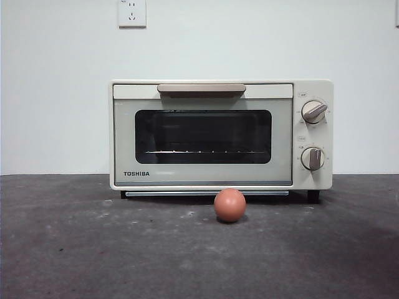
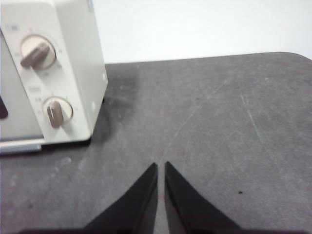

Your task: Eggoven

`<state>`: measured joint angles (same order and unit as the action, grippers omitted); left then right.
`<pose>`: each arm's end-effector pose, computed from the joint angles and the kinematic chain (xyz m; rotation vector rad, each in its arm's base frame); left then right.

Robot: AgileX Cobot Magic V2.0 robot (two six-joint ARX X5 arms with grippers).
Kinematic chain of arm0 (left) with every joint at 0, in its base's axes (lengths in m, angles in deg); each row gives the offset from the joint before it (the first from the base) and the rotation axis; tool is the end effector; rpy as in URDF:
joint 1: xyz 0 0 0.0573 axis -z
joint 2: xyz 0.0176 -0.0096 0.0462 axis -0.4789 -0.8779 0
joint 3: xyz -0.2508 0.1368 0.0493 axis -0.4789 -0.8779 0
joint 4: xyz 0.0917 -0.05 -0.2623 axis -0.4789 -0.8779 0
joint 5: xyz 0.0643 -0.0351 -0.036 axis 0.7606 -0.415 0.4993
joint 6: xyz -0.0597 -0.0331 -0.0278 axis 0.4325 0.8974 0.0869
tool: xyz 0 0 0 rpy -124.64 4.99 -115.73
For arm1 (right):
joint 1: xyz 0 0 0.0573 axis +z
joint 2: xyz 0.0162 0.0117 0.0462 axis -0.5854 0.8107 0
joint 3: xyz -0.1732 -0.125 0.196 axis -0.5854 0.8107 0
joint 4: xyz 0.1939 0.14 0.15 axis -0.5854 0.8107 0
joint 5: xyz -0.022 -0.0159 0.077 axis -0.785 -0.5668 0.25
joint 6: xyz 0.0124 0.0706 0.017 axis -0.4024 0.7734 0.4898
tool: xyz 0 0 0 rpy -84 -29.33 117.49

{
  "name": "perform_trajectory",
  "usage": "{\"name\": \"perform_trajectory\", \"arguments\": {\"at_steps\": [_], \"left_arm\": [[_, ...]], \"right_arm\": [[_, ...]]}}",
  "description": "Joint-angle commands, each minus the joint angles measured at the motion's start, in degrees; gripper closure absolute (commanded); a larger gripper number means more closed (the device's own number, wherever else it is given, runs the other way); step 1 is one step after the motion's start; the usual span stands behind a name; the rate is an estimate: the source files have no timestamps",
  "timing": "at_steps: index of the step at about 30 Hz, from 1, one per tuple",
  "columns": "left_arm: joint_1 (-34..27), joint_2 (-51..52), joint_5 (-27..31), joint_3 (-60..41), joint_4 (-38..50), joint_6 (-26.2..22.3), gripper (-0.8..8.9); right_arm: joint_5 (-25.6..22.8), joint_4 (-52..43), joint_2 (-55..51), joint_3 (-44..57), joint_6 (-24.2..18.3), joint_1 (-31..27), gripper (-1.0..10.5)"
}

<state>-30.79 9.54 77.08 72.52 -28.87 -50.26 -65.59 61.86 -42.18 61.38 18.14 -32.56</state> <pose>0.1289 -0.0023 0.1570 -0.2616 0.1295 -0.0714 0.1302 0.0014 0.1563 0.1225 0.0931 -0.0535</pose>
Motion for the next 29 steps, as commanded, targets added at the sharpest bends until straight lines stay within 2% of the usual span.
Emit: {"name": "perform_trajectory", "arguments": {"at_steps": [1, 3, 5, 9, 13, 16, 19, 22, 29], "left_arm": [[-0.1, 0.1, 0.1, -1.5, 0.7, 5.0, 8.06], [-0.1, 0.1, 0.1, -1.2, 0.6, 8.5, 8.06], [-0.1, 0.1, 0.0, -0.2, 0.2, 10.5, 8.06], [-0.1, -0.2, -2.4, 3.4, -1.0, 10.9, 8.06], [-0.1, -2.1, -3.6, 8.9, -5.7, 10.8, 8.06], [-0.1, -5.0, -6.5, 13.2, -7.6, 9.9, 8.06], [-0.1, -9.2, -11.2, 17.9, -9.6, 7.7, 8.06], [-0.1, -14.0, -15.7, 23.5, -13.7, 4.0, 8.06], [0.1, -24.6, -21.8, 36.1, -26.9, -6.6, 8.06]], "right_arm": [[0.2, -2.4, -0.2, 0.2, 3.0, 0.0, 9.4], [1.9, -4.0, -0.2, 0.1, 4.1, 0.0, 9.4], [3.7, -4.2, -0.2, -0.8, 6.9, 0.0, 9.4], [4.9, -1.0, -0.1, -5.4, 11.4, 0.0, 9.4], [6.7, 3.9, 1.6, -12.1, 11.6, 0.0, 9.4], [9.5, 7.6, 5.2, -18.1, 11.3, 0.0, 9.4], [14.0, 12.0, 10.5, -24.3, 10.3, 0.0, 9.4], [19.3, 17.8, 16.4, -30.6, 7.2, 0.0, 9.4], [35.9, 31.3, 29.9, -42.7, -2.0, 0.0, 9.4]]}}
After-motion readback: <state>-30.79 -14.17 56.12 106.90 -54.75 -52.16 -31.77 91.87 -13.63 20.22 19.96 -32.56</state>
